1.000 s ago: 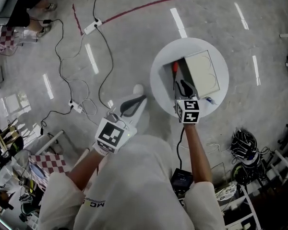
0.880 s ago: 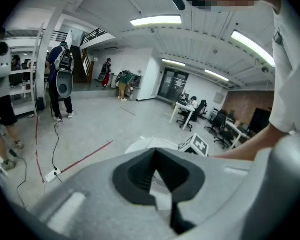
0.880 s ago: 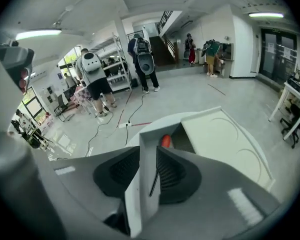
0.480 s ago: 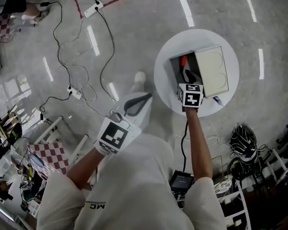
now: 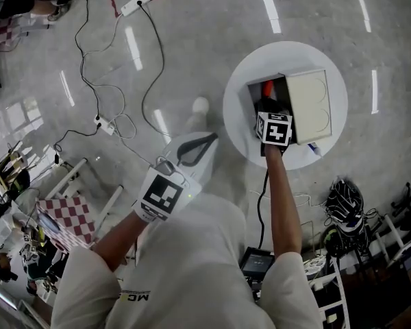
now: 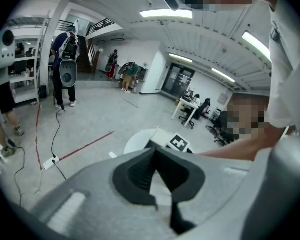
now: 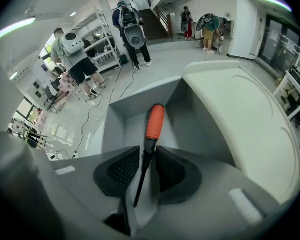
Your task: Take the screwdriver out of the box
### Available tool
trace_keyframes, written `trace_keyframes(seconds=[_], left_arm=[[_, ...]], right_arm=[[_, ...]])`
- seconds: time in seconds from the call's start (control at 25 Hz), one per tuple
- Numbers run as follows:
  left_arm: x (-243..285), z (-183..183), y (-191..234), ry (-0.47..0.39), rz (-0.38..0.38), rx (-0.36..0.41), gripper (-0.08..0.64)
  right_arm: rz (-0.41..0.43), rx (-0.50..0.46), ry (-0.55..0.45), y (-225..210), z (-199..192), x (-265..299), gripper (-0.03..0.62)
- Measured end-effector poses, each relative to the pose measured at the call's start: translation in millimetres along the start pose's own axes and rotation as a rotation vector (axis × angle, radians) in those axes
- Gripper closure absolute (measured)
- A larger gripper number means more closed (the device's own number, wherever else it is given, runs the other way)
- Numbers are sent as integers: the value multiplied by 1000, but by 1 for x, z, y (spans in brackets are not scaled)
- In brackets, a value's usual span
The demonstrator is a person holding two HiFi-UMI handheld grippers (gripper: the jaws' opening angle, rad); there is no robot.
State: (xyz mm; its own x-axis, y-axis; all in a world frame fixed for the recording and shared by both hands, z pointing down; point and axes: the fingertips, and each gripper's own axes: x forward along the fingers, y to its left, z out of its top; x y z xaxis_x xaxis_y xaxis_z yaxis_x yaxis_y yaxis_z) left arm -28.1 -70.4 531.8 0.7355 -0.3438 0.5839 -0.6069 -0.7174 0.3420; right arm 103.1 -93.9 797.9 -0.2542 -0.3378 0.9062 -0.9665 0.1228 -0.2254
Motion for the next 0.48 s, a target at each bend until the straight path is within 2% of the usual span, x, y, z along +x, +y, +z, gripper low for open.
trace_keyframes(seconds=[0.2,0.48], left_arm=[[-4,-2,10,-3,17,-7,560],[-4,2,7,-7,14,-2,560]], right_arm=[[-42,-32,15,-1,-1,3,526],[-61,-23,25,-10,0,-2,533]])
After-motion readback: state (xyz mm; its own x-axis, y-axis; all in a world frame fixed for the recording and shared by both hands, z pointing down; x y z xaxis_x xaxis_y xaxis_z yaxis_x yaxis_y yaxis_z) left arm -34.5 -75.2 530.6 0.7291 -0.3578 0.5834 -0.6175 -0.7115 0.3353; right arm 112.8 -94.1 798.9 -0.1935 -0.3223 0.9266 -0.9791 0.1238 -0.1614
